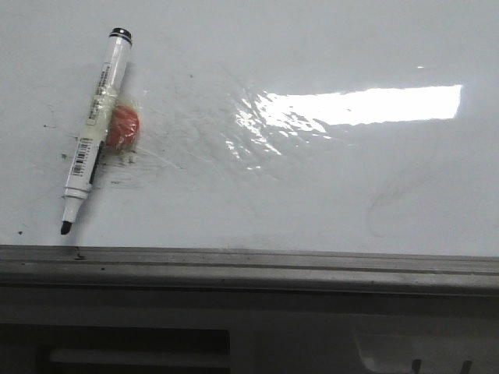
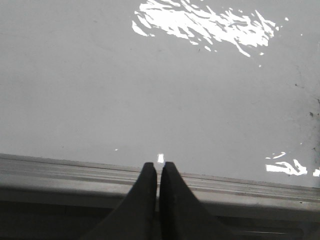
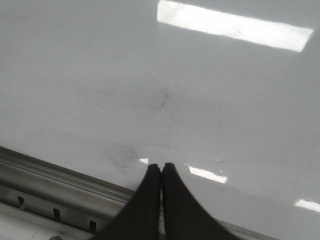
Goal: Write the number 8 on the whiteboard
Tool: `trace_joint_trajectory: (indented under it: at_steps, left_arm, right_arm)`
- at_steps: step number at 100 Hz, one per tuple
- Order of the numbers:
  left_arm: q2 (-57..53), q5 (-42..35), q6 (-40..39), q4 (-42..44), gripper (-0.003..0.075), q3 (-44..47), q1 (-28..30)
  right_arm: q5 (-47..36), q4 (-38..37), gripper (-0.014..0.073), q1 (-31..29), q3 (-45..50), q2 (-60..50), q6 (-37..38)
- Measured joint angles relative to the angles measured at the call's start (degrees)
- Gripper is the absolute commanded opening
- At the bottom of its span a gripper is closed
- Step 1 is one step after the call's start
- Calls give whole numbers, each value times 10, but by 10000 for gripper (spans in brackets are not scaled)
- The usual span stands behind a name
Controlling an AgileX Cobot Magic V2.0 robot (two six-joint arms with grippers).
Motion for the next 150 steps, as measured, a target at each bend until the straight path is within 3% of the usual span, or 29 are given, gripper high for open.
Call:
trace_joint_trajectory:
  at_steps: [70, 98, 150]
  left_arm:
    - [0, 0, 0, 1, -20, 0, 0]
    - [0, 4, 0, 77, -20, 0, 0]
    - [0, 4, 0, 85, -20, 0, 0]
  right_arm:
    - [0, 0, -63, 0, 0, 0, -1]
    - [0, 0, -63, 0, 0, 0, -1]
    - [0, 0, -63, 0, 0, 0, 0]
